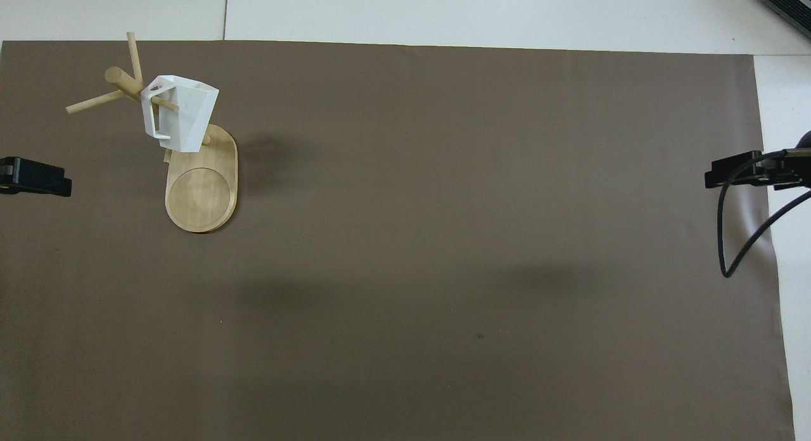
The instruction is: Hang cup on rack
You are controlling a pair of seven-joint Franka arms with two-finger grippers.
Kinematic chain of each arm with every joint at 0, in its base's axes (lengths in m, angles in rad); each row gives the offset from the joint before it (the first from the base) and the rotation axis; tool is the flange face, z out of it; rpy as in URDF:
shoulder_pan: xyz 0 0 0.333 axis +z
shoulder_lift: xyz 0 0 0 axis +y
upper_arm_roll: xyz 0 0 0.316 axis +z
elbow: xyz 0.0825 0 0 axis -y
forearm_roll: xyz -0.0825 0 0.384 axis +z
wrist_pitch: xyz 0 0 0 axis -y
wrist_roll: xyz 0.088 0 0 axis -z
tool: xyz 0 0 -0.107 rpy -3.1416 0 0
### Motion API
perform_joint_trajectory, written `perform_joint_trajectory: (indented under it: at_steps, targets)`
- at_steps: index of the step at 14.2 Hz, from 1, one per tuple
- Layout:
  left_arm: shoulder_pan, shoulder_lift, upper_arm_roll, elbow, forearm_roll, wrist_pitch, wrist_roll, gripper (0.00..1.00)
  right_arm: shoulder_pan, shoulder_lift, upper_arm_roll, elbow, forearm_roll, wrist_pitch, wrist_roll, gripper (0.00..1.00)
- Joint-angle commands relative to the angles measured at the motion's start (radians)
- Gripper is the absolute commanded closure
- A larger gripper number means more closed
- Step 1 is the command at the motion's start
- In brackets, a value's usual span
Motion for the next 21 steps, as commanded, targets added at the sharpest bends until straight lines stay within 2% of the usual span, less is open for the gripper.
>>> perform_joint_trajectory:
  at_steps: [1, 6, 15, 18, 21]
  targets:
    - [-0.010, 0.017, 0.002, 0.027, 0.014, -0.011, 0.011, 0.00, -0.008, -0.013, 0.006, -0.009, -0.004, -0.013, -0.020, 0.00]
    - [-0.010, -0.021, -0.002, -0.036, 0.014, -0.013, 0.006, 0.00, -0.008, -0.013, 0.006, -0.007, -0.004, -0.013, -0.020, 0.00]
    - [-0.026, -0.032, -0.004, -0.048, 0.013, -0.034, 0.005, 0.00, -0.008, -0.013, 0.006, -0.007, -0.004, -0.013, -0.020, 0.00]
    - [-0.023, -0.029, -0.004, -0.039, -0.053, -0.036, -0.012, 0.00, -0.008, -0.013, 0.006, -0.009, -0.004, -0.013, -0.020, 0.00]
    - [-0.032, -0.014, -0.018, 0.015, -0.058, -0.105, -0.015, 0.00, -0.008, -0.013, 0.006, -0.009, -0.004, -0.012, -0.020, 0.00]
